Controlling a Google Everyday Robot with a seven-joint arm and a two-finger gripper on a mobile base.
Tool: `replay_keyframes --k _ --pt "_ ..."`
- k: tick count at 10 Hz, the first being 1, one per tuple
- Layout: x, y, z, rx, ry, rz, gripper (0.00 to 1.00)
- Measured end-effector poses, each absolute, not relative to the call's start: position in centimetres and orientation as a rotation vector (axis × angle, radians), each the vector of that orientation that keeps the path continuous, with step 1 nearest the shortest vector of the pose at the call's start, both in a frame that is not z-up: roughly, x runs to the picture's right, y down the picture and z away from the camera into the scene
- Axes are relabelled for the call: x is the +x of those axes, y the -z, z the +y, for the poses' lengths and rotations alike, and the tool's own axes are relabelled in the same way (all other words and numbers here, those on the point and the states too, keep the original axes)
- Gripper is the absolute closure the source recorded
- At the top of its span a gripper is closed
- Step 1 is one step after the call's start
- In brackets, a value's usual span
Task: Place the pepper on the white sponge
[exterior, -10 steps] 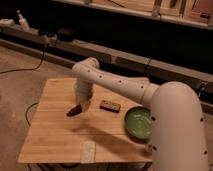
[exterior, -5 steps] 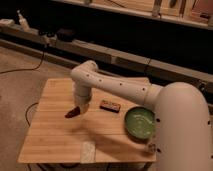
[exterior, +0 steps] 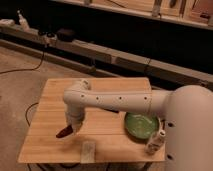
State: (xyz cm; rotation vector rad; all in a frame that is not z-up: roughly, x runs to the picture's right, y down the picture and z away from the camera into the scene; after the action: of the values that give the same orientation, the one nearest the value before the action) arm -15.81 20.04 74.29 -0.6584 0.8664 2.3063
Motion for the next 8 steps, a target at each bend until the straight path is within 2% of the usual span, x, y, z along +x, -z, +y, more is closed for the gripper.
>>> replay_keyframes --k 4,8 --pt "-13.9 -75.0 22.3 -0.552 -2.393 1.030 0.70" --pt "-11.9 -73.2 25.4 -0.432 -2.556 1.239 0.70"
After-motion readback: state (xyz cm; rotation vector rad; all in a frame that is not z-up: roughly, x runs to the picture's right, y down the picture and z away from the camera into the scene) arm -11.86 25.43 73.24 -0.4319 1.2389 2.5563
